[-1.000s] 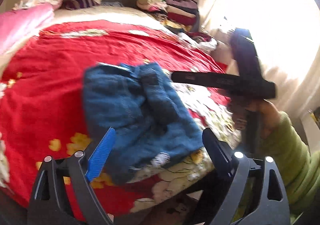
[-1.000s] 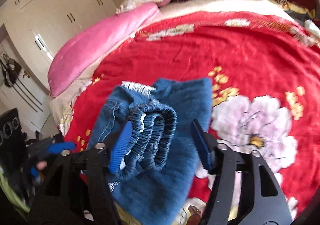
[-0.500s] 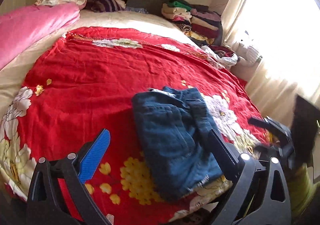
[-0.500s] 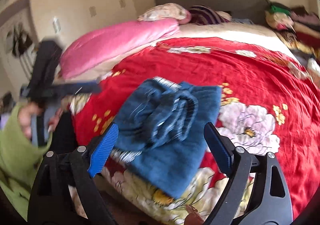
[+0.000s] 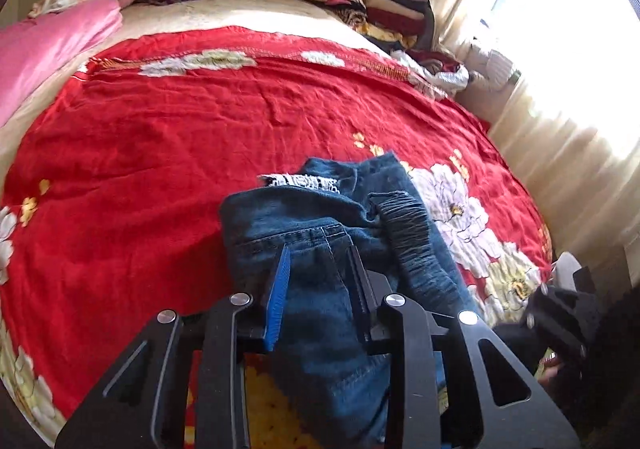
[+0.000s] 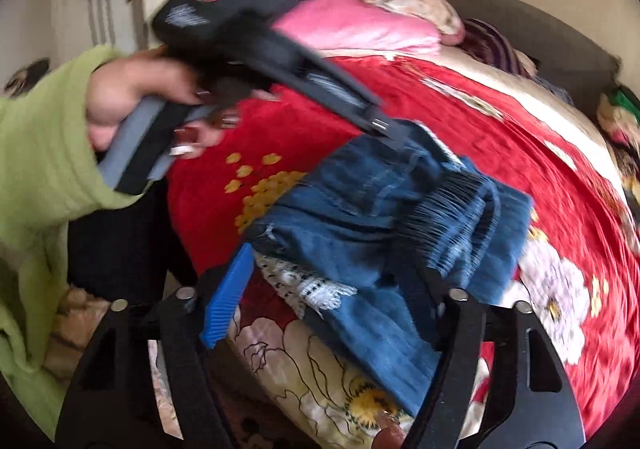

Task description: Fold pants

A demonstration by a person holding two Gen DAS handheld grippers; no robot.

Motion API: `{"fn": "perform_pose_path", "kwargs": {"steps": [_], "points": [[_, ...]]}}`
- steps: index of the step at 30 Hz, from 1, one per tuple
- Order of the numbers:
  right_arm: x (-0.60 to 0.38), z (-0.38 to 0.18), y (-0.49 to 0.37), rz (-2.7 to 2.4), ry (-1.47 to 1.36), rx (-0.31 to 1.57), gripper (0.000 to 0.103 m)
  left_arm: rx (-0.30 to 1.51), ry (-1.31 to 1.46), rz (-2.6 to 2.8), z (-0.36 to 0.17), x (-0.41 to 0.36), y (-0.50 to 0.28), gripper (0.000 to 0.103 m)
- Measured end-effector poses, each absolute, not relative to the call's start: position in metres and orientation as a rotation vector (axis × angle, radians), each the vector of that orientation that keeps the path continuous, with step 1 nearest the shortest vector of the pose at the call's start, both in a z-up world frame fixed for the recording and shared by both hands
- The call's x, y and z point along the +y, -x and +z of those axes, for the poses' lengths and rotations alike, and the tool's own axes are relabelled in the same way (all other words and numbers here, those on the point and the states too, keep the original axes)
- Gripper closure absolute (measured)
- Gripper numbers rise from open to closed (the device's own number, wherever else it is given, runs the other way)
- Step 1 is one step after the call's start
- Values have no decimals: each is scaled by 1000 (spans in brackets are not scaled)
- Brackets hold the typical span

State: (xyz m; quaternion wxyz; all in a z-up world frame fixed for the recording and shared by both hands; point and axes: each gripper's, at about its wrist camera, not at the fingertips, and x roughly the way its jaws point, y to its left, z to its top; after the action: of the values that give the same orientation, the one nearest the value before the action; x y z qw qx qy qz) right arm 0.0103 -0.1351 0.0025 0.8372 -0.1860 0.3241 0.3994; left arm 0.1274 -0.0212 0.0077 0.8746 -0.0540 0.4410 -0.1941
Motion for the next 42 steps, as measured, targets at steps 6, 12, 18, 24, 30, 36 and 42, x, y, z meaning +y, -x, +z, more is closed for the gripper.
{"fn": "perform_pose_path", "kwargs": {"steps": [6, 12, 18, 24, 30, 36, 42], "points": [[-106, -12, -16, 884, 487, 683, 58, 965, 95, -392, -9, -27, -144, 76], [-98, -19, -10, 1013, 511, 717, 99, 963, 100, -381, -14, -27, -146, 76], [-111, -37, 3, 965, 531, 755, 101, 932, 116, -378, -13, -27, -146, 75], [-117, -34, 6, 973, 471, 760, 96, 913, 75, -362, -9, -32, -141, 75], [-121, -25, 11, 971, 433, 760, 86, 908, 76, -364, -5, -33, -140, 75], [-124, -18, 15, 976, 409, 751, 79, 899, 74, -362, -2, -34, -136, 75], [-133, -6, 23, 969, 392, 737, 78, 893, 73, -366, 2, -35, -132, 74]]}}
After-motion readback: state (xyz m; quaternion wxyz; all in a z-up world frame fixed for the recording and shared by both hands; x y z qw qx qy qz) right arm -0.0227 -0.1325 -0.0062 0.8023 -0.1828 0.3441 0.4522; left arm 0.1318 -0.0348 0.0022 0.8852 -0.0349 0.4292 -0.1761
